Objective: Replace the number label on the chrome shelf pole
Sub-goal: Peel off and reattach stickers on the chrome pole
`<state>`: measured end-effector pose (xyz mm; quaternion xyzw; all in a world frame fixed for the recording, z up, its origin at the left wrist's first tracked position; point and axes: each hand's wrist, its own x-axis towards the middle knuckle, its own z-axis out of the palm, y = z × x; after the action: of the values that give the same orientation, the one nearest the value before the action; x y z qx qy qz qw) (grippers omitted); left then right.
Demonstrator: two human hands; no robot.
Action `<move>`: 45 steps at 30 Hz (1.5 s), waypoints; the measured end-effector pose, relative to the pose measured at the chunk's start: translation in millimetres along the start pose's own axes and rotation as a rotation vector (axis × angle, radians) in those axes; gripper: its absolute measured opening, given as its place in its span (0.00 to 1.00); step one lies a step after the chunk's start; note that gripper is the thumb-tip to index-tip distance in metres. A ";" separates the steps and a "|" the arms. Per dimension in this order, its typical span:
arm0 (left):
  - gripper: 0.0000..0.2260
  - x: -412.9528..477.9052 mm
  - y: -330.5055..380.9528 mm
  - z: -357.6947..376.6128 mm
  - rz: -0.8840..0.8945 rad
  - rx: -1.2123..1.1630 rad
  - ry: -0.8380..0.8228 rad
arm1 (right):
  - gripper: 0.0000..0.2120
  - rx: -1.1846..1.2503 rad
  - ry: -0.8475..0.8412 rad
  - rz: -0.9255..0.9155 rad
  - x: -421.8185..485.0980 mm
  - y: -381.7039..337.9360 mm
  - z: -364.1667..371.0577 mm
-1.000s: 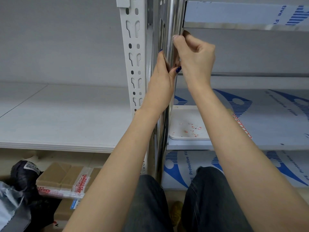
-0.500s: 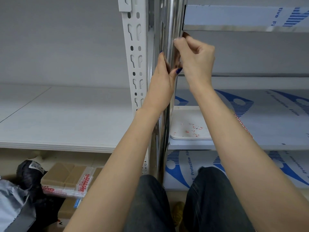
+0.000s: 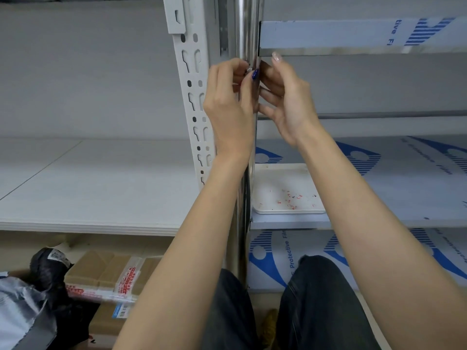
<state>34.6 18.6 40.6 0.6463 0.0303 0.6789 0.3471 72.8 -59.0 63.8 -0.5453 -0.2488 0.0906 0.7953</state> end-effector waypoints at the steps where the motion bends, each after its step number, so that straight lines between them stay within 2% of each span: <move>1: 0.02 0.1 -0.8 0.4 0.007 0.015 0.005 | 0.17 0.008 -0.005 0.005 -0.6 -0.1 0.1; 7: 0.04 -3.3 1.1 0.9 -0.009 0.119 0.075 | 0.18 0.014 -0.037 0.017 -1.5 -0.6 -2.8; 12: 0.03 -2.6 -2.9 0.0 0.028 0.110 0.088 | 0.13 -0.001 -0.061 -0.007 -1.7 1.6 -4.5; 19: 0.03 0.7 -6.8 -3.1 0.071 0.071 0.080 | 0.16 0.018 -0.061 -0.014 -2.2 3.2 -4.6; 29: 0.05 -0.4 -10.7 4.8 0.195 0.252 0.087 | 0.14 0.039 -0.054 -0.018 -2.4 5.9 -3.5; 37: 0.06 -4.6 -9.2 13.6 0.111 0.241 0.088 | 0.14 0.056 -0.042 -0.006 -4.6 4.6 -1.7; 42: 0.07 -5.1 -7.6 8.4 0.028 0.125 0.060 | 0.11 0.067 -0.059 -0.005 -4.6 4.0 -3.3; 45: 0.05 -4.1 -7.3 8.1 0.041 0.111 0.073 | 0.11 0.084 -0.058 0.003 -5.0 3.2 -3.1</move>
<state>44.8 18.8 34.8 0.6400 0.0674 0.7061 0.2953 70.4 -62.4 58.5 -0.5090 -0.2670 0.1179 0.8098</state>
